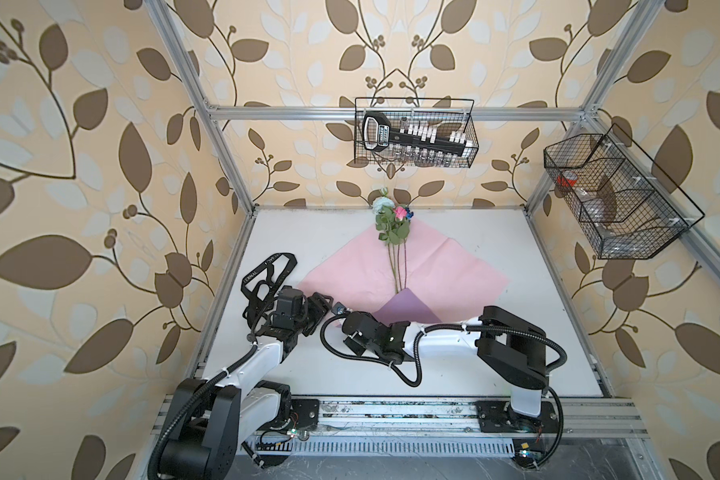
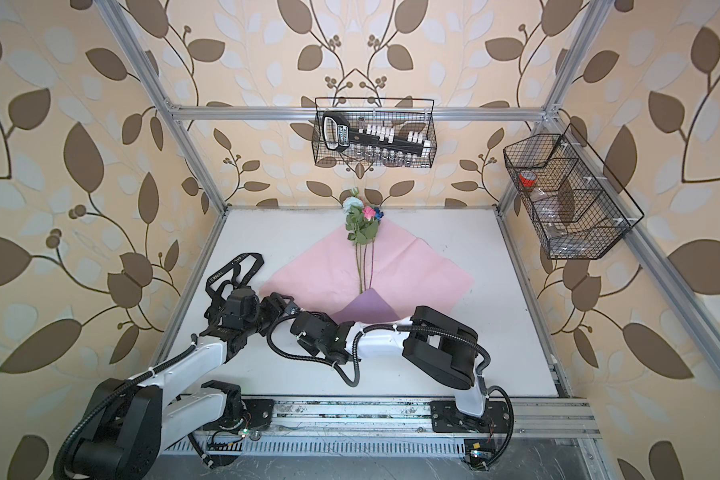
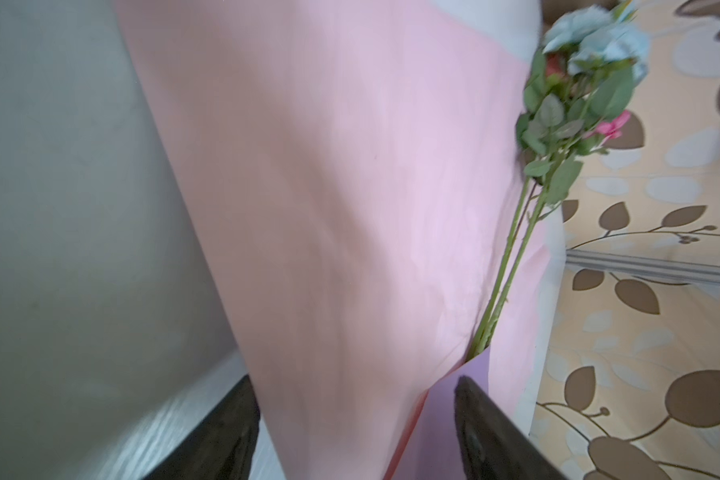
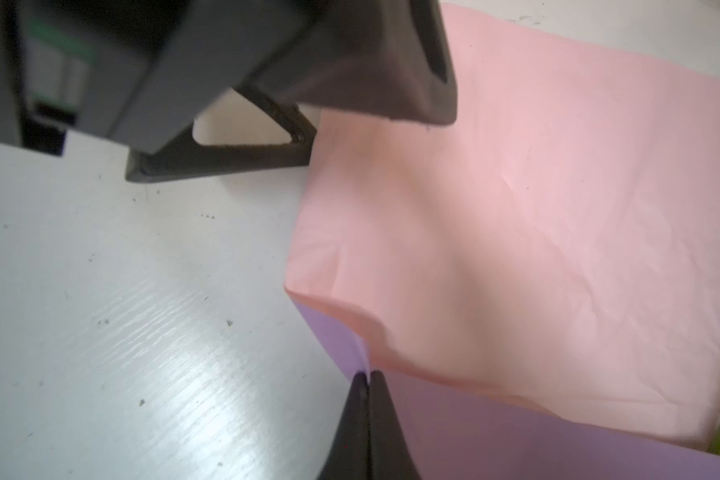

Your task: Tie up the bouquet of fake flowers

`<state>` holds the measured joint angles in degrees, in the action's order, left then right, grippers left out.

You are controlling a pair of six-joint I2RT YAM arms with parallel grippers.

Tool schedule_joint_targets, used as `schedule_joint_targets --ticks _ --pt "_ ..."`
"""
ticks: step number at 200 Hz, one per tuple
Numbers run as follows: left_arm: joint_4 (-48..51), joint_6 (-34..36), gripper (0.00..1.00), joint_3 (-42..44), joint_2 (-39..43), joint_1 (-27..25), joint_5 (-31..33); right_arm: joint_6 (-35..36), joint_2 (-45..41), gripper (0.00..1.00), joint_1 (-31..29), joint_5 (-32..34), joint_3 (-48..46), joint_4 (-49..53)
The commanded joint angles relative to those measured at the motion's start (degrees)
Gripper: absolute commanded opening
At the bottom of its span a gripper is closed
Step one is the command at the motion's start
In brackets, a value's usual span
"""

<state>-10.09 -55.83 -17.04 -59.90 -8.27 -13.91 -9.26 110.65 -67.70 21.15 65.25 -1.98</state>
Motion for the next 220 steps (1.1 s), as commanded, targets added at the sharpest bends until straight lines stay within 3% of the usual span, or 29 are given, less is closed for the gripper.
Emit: schedule_joint_targets --ticks 1,48,91,108,134,165,176,205,220 --pt "-7.62 2.87 0.73 0.57 0.95 -0.08 2.15 -0.94 -1.53 0.0 0.18 -0.75 -0.89 -0.4" --pt "-15.88 1.65 0.74 1.93 -2.67 -0.08 -0.82 -1.11 -1.54 0.0 0.25 -1.17 -0.77 -0.46" --pt "-17.55 4.89 0.69 2.32 -0.78 -0.08 3.28 -1.47 -1.84 0.0 0.27 -1.6 -1.04 -0.5" --pt "-15.49 6.44 0.62 0.8 -0.55 -0.08 4.69 -1.47 -2.02 0.0 0.31 -1.57 -1.18 -0.48" --pt "-13.08 9.38 0.4 -1.46 -1.97 -0.08 4.77 -2.09 -2.1 0.0 0.54 -3.15 -0.85 -0.13" --pt "-11.33 9.34 0.23 -2.81 -3.59 -0.12 3.88 -5.38 -4.8 0.32 1.95 -9.02 -0.65 1.68" --pt "-11.18 9.27 0.18 -3.07 -3.98 -0.08 3.15 -7.16 -6.55 0.37 2.99 -12.52 -1.17 2.02" --pt "-10.75 8.59 0.09 -3.35 -4.61 -0.16 1.81 -13.13 -11.95 0.38 6.29 -19.85 -4.47 1.93" --pt "-9.95 8.51 0.09 -3.53 -4.14 -0.16 1.66 -16.28 -14.47 0.29 8.14 -21.39 -6.57 2.44"
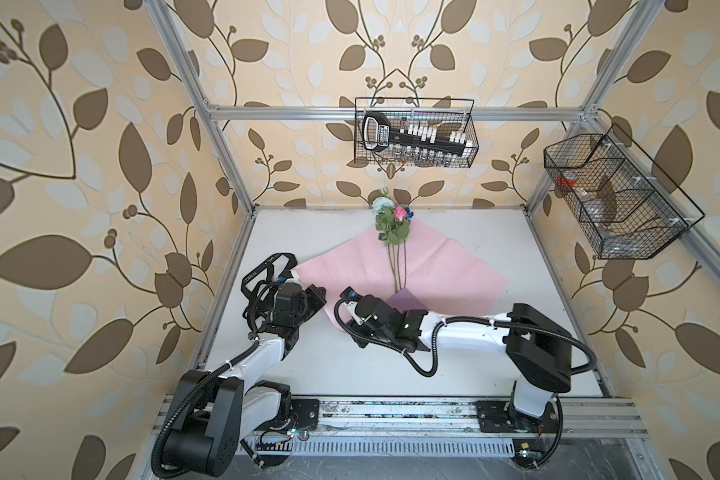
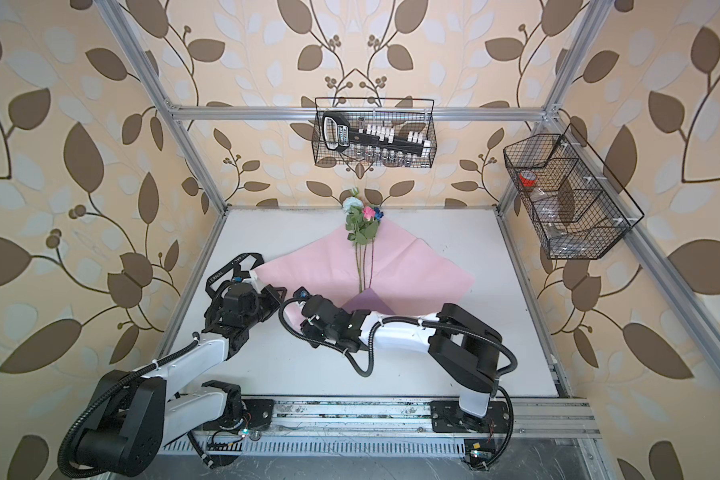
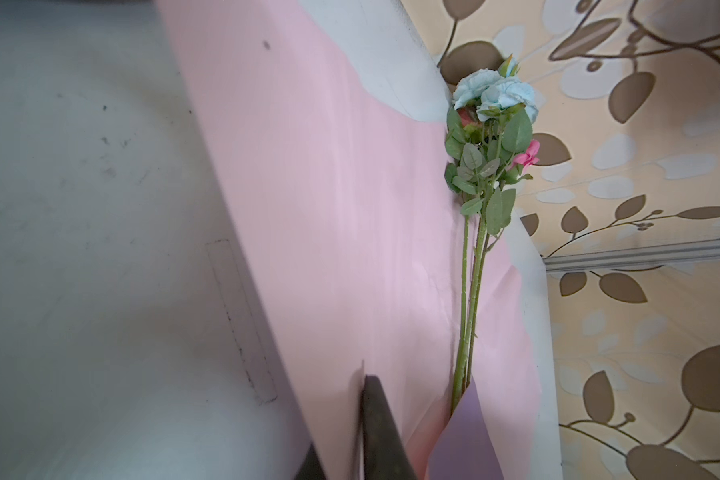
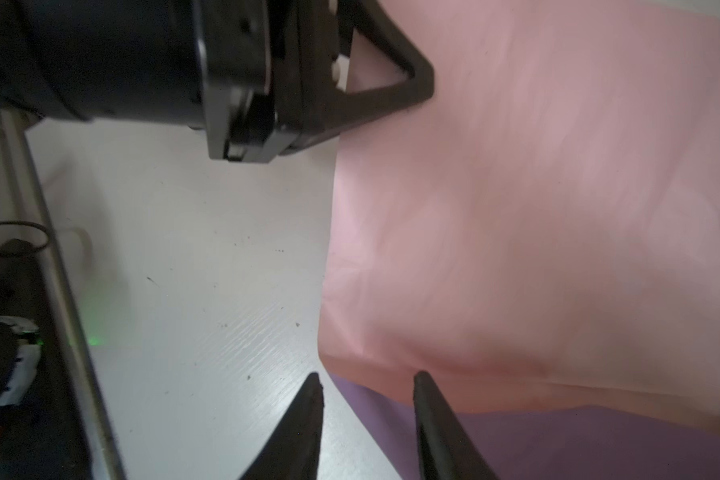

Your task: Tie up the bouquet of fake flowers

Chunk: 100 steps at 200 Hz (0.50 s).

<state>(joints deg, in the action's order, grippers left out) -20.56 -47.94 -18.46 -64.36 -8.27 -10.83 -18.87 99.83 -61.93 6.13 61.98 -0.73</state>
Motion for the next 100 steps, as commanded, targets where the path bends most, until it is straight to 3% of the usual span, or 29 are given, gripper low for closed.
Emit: schedule_joint_targets --ticks 1,17,26,100 --pt "0.56 0.59 0.09 -2.11 0.39 -0.16 -1.45 -6.9 -3.75 0.28 2.53 -6.52 -3.46 1.23" --pt "1.76 0.92 0.1 -2.49 1.45 -0.16 -1.44 -10.24 -5.3 0.1 5.03 -8.91 -5.19 2.9" --pt "2.7 1.17 0.09 -2.78 2.13 -0.25 -1.39 -12.06 -5.62 0.05 6.17 -10.15 -5.86 4.12" --pt "7.35 1.12 0.09 -6.05 3.65 -2.74 -0.86 -16.63 -1.28 0.0 7.52 -16.41 -6.24 6.64"
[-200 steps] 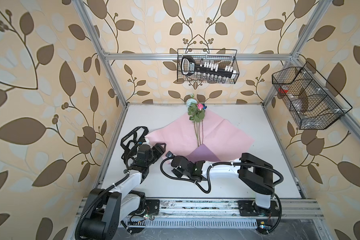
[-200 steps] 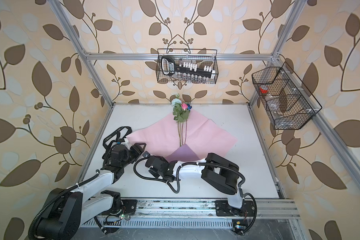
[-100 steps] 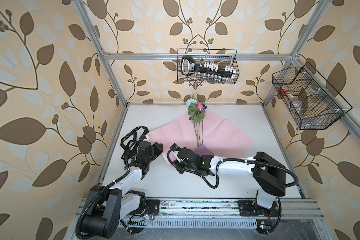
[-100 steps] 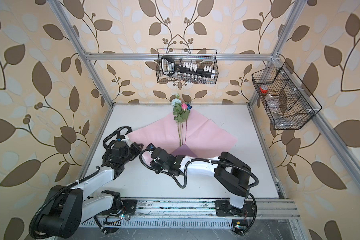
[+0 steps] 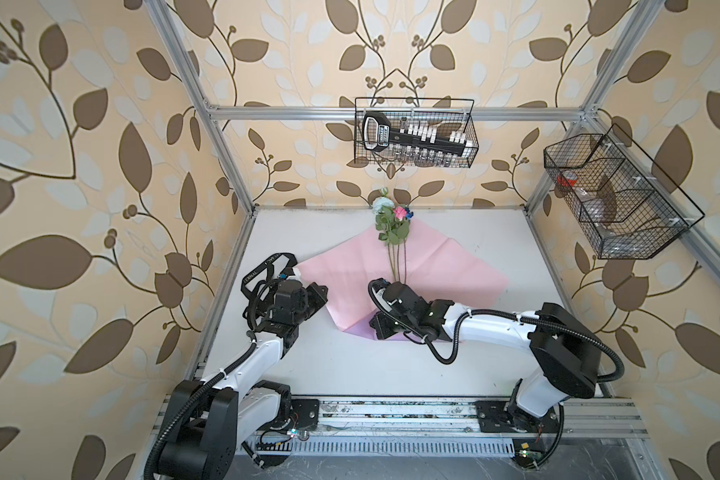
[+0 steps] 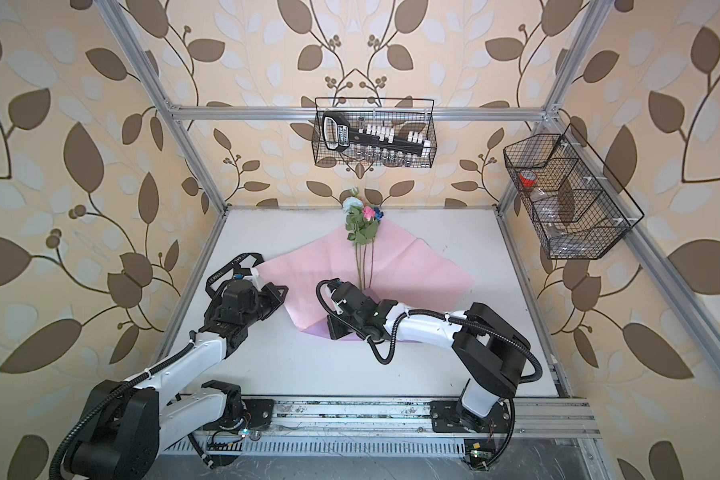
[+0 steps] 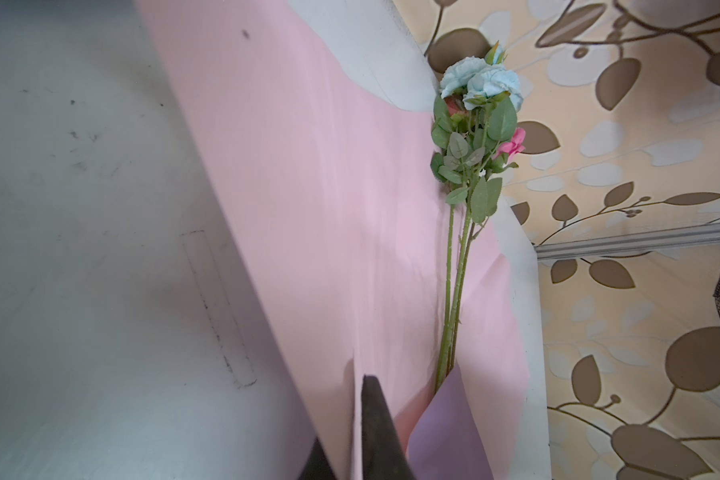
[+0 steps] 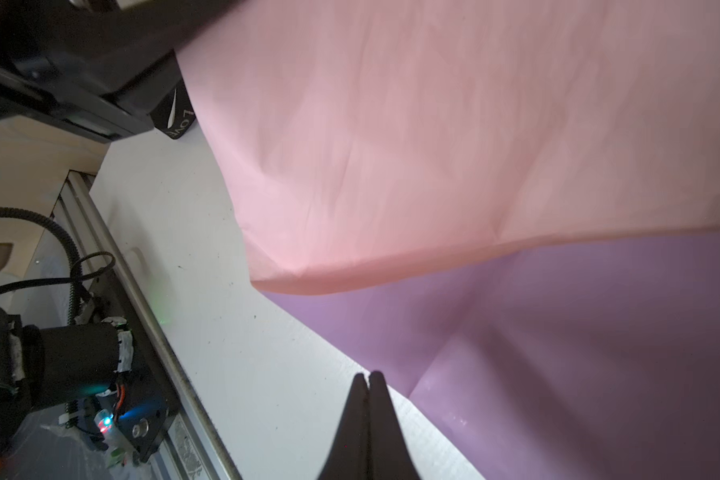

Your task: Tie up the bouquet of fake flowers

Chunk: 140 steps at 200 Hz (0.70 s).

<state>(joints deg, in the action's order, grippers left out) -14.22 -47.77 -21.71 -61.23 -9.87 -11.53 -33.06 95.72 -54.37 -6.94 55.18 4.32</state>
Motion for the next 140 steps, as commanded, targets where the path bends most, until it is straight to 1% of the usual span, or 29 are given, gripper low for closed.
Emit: schedule_joint_targets --ticks 1,24,82,111,140 --pt "1.02 0.93 0.09 -2.8 0.51 -1.22 -0.16 -2.49 2.9 0.0 -0.08 -3.39 0.64 1.67" --pt "1.45 0.58 0.09 -4.06 0.15 -2.49 0.27 -3.03 5.74 0.0 0.44 -3.3 2.1 3.26" --pt "2.44 -0.06 0.08 -6.38 -0.46 -4.45 0.78 -3.93 10.6 0.0 1.98 -3.48 3.39 3.15" --pt "2.92 -0.22 0.07 -7.85 -0.82 -5.15 0.99 -4.26 11.4 0.0 2.43 -3.84 3.03 2.9" --pt "2.96 -0.66 0.07 -9.03 -1.67 -5.94 1.07 -4.14 11.11 0.0 3.29 -2.78 3.36 2.23"
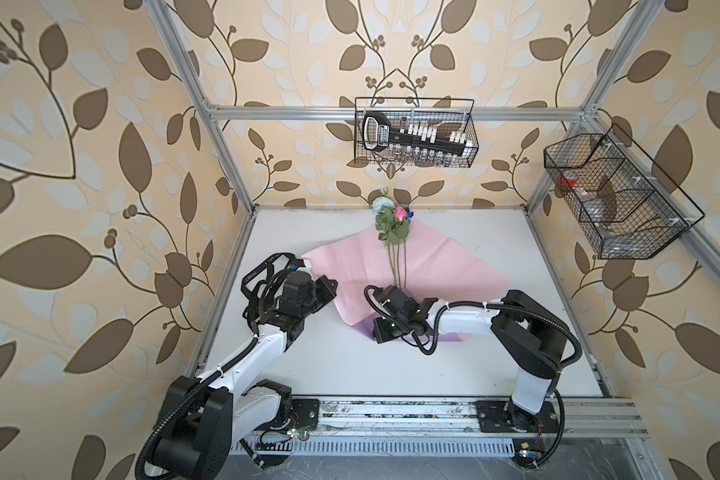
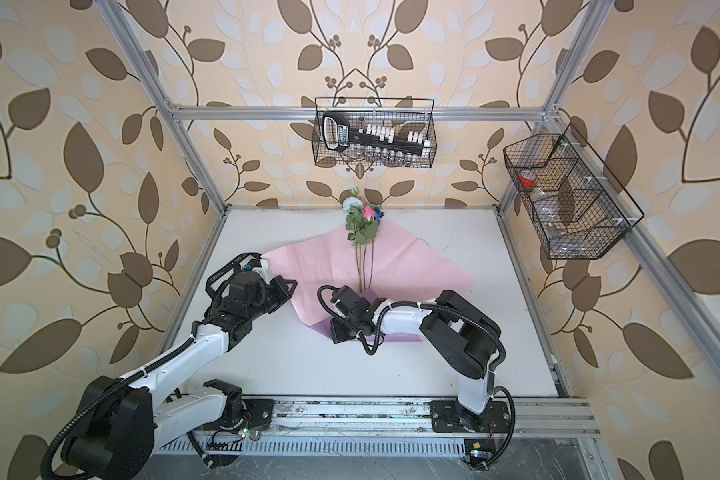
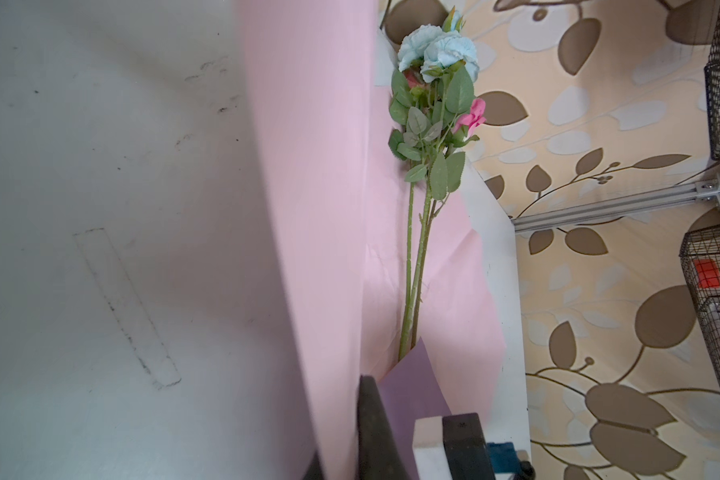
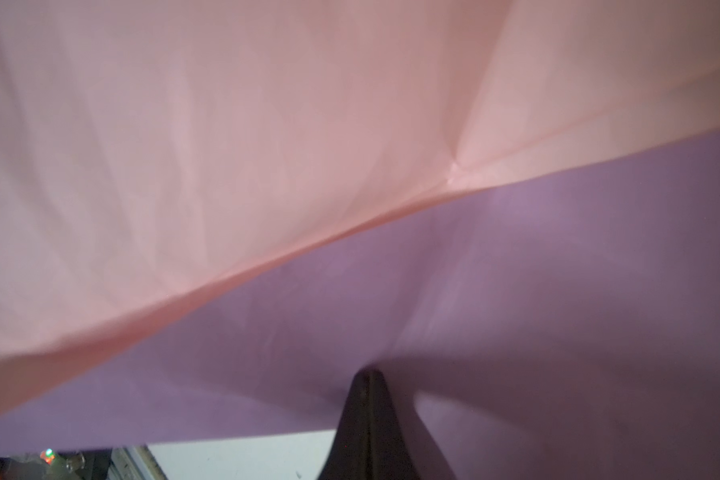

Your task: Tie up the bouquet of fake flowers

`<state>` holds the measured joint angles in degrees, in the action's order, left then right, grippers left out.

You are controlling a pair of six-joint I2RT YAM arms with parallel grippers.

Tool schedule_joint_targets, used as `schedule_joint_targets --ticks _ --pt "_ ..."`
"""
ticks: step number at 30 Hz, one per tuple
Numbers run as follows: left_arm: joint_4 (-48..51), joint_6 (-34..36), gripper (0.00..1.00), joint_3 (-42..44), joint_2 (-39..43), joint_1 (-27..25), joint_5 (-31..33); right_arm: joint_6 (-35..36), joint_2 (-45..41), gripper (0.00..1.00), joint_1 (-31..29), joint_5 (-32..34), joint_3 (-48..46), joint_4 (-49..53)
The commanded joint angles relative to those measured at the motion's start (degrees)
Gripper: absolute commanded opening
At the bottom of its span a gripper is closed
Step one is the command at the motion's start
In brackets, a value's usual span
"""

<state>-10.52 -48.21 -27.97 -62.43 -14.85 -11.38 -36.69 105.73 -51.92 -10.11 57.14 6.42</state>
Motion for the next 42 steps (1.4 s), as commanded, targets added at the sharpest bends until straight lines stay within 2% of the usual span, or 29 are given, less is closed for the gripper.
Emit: schedule_joint_targets --ticks 1,19,24,27,30,37,42 --pt "-0.73 -0.27 0.07 -2.79 -0.48 -1.01 0.92 -0.5 1.12 0.0 0.94 0.37 1.39 0.11" --pt "-0.9 -0.4 0.07 -2.95 -1.02 -2.68 1.19 2.35 11.58 0.0 6.91 0.33 13.28 -1.33" --pt "-0.81 -0.4 0.07 -4.84 -1.93 -3.23 0.88 2.37 11.61 0.0 8.52 0.24 14.92 -1.28" --pt "-0.81 -0.4 0.07 -5.87 -2.61 -3.71 0.92 2.56 9.7 0.0 10.52 0.31 14.77 -1.16" --pt "0.51 -0.4 0.06 -9.24 -4.89 -5.61 2.15 3.86 3.72 0.03 12.68 0.71 12.17 -1.08" --pt "4.91 -2.16 0.05 -16.95 -10.17 -9.86 5.49 3.72 -9.47 0.09 15.7 3.72 2.68 -0.79" --pt "5.59 -1.2 0.04 -22.37 -16.12 -13.82 4.52 2.0 -16.66 0.12 17.59 6.66 -4.84 -0.49"
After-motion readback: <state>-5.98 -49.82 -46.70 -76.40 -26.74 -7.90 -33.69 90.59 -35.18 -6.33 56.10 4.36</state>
